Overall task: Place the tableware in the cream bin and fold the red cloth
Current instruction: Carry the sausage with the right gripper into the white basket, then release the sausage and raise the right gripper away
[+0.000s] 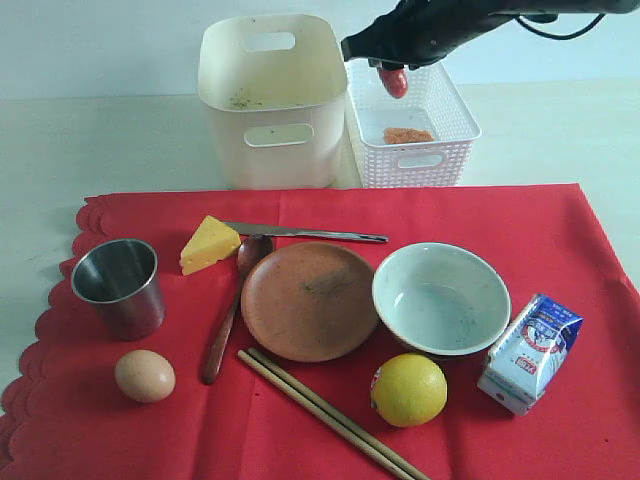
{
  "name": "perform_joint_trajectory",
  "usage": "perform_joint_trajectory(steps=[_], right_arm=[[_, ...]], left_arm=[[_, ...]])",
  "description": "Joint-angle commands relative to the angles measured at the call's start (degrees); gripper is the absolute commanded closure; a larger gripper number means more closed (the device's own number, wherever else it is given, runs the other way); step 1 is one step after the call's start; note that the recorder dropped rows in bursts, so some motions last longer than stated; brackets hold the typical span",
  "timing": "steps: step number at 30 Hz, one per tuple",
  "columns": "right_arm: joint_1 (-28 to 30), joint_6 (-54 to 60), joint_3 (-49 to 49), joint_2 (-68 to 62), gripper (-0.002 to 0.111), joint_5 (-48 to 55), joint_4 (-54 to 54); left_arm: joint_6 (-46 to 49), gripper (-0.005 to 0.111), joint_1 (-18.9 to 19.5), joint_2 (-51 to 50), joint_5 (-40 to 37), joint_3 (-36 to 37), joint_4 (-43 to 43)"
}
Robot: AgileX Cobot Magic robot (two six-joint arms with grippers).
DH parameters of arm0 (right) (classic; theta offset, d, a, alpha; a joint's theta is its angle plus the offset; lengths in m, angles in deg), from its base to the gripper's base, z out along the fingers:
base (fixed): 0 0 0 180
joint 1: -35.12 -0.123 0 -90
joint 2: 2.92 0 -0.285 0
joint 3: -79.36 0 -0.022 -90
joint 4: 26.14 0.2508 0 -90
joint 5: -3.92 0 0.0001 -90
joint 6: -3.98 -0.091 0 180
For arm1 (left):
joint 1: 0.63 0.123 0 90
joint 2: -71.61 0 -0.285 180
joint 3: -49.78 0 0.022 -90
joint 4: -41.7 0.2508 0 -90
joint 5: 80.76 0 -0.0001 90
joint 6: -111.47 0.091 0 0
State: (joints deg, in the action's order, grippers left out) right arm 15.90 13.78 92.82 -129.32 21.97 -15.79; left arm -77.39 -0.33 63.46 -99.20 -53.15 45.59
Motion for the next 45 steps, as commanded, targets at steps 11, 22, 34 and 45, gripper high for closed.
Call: perform_joint_trajectory(steps=[11,22,34,45], right_arm=[[0.0,3.2,0.6,-8.2,0.104,-6.9,-0.4],[0.0,4.9,0.6,-9.6,0.064,-5.0,-0.4],[0.0,5.6,0.6,-4.7,0.049,0.1,-3.8],[0.0,5.6,0.6,3.2,0.049,9.4,-3.9]], left_arm=[[-0.1,0.106,-0.4,0.4,0.2,0.1,0.0],[-0.1,0.106,-0.4,0.4,0.2,0.1,0.0],[-0.1,0.106,-0.4,0.4,0.2,0.1,0.0],[-0.1,0.106,-0.4,0.4,0.2,0.1,0.0]])
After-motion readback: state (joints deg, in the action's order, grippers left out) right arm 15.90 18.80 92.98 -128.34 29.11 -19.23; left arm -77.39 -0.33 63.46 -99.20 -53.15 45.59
